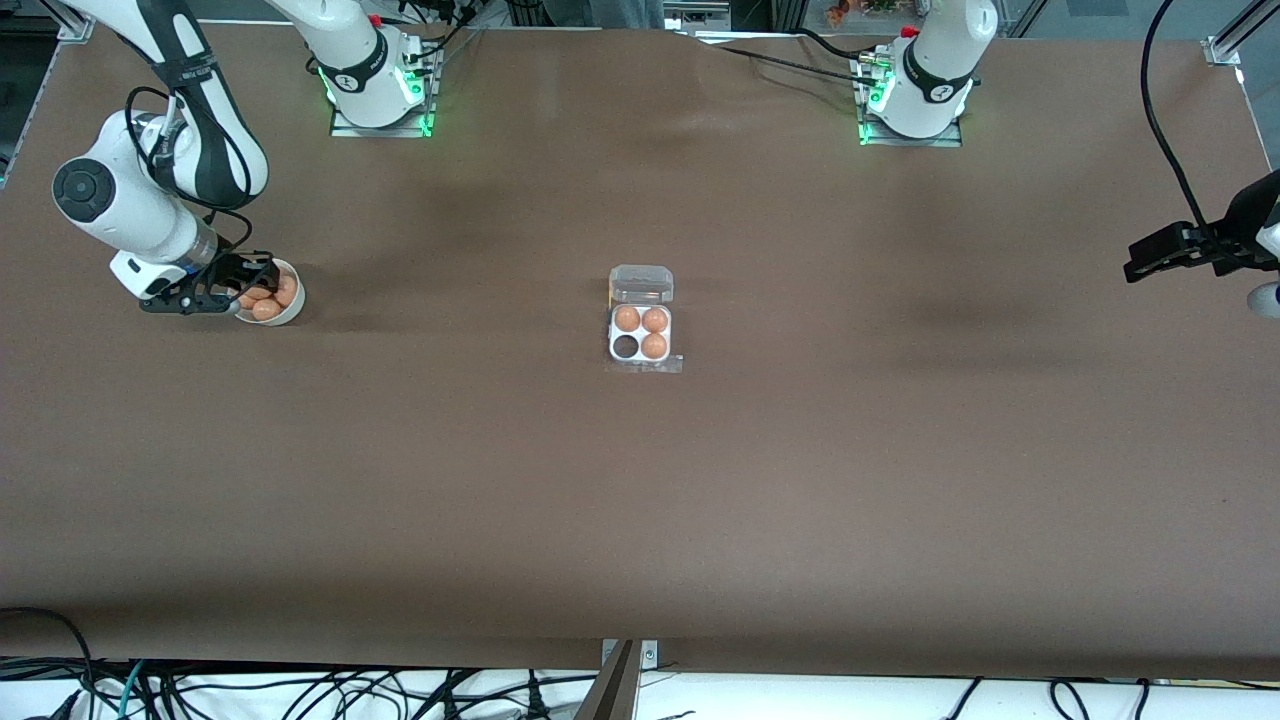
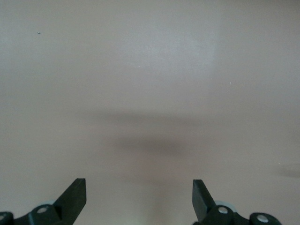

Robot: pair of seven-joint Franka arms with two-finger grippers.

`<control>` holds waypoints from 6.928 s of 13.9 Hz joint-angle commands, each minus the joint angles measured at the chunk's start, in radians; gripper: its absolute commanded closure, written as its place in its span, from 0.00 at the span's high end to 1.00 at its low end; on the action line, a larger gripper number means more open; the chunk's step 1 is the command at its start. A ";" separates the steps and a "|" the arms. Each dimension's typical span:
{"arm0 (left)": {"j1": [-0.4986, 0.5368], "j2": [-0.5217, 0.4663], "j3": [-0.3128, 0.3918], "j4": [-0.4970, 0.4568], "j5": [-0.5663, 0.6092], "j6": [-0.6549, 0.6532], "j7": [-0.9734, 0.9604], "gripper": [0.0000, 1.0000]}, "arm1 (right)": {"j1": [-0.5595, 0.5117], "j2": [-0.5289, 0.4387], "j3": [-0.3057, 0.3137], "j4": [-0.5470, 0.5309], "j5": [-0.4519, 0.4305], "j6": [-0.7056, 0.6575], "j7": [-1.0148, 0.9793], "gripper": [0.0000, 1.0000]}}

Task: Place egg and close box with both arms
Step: 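Grasp a brown egg with the right gripper and lift it, then carry the egg with the right gripper to the empty box slot, then release the egg into the slot while the left gripper reaches the lid, then fold the clear lid over the eggs with the left gripper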

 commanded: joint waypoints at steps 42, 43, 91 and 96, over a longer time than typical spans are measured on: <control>-0.013 0.016 -0.005 0.036 0.030 -0.011 -0.001 1.00 | 0.718 0.613 0.244 1.118 0.208 -0.548 1.301 0.39; -0.013 0.016 -0.005 0.036 0.030 -0.011 -0.001 1.00 | 0.721 0.613 0.247 1.118 0.210 -0.544 1.302 0.39; -0.630 0.391 -0.013 0.038 -0.544 -0.059 -0.390 0.09 | 0.122 0.041 0.190 0.907 0.166 -0.826 0.162 1.00; -0.731 0.525 -0.011 0.066 -0.578 -0.034 -0.453 0.09 | 0.080 -0.098 0.188 0.908 0.101 -0.936 0.150 1.00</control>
